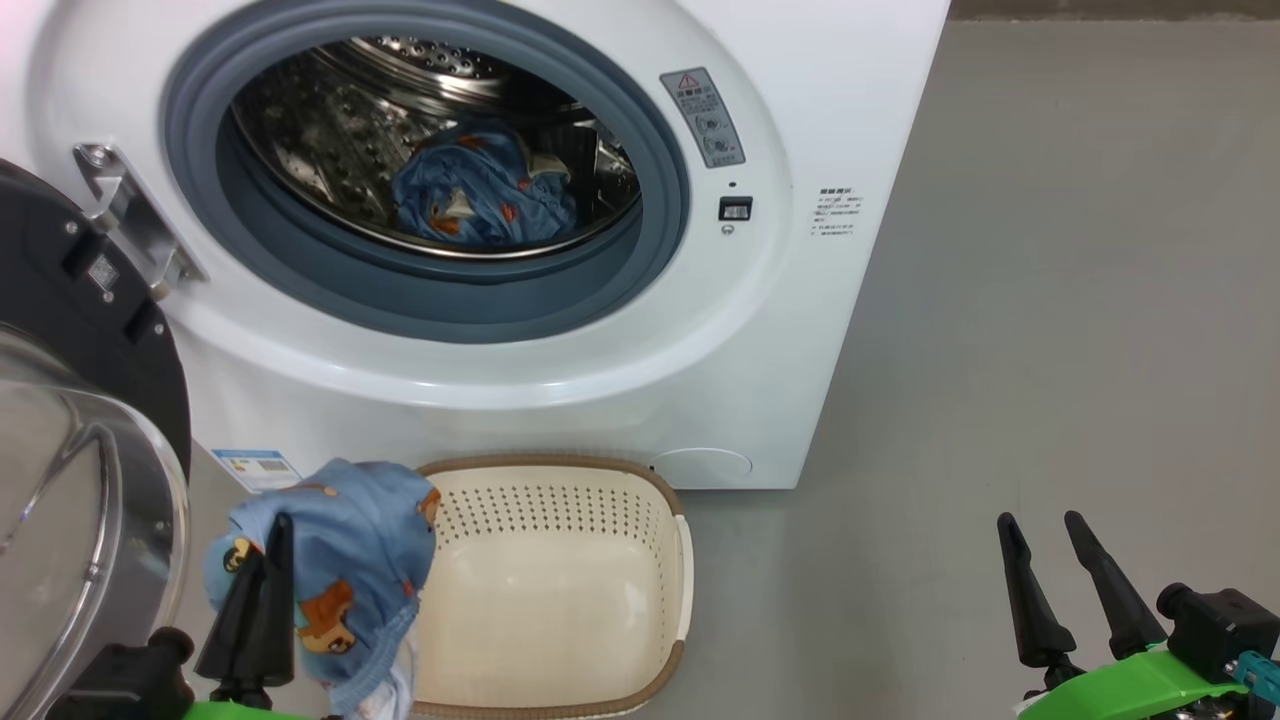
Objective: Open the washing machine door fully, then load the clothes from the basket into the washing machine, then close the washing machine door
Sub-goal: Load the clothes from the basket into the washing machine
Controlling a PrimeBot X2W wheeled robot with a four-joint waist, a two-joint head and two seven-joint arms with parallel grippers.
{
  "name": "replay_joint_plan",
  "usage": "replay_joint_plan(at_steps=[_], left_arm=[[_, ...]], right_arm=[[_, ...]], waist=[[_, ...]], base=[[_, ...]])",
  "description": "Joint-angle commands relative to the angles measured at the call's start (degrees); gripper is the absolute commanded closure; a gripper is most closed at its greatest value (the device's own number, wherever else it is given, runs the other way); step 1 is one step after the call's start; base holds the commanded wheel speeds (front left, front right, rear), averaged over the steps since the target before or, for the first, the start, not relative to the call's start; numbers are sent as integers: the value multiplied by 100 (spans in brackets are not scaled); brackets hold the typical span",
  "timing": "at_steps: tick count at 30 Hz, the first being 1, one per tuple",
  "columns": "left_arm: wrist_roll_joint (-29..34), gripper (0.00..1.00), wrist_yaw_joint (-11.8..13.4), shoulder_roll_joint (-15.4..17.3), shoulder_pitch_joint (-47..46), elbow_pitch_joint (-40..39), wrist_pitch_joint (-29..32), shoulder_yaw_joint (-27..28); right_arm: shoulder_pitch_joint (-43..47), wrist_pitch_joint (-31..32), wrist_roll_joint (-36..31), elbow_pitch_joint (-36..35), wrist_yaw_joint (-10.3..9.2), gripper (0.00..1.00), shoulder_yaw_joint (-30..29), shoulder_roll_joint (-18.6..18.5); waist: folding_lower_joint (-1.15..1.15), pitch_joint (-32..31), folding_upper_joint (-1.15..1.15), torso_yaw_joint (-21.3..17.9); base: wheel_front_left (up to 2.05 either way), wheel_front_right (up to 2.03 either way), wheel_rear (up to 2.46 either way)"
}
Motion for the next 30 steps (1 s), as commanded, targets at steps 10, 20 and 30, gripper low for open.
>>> replay_joint_plan(at_steps=[10, 20, 30], left_arm=[[22, 100, -14, 50, -454, -162, -60, 289], [57, 100, -14, 288, -1528, 60, -60, 157], [73, 100, -14, 783, -3730, 841, -60, 62]], right_arm=[[-236, -28, -9, -225, 9, 0, 92, 27], [-593, -28, -58, -269, 9, 0, 118, 153], [-982, -28, -72, -311, 9, 0, 198, 329]], waist=[[0, 514, 0, -99], [0, 1140, 0, -326], [0, 1759, 0, -721]], base=[[0, 0, 0], [0, 0, 0], [0, 0, 0]])
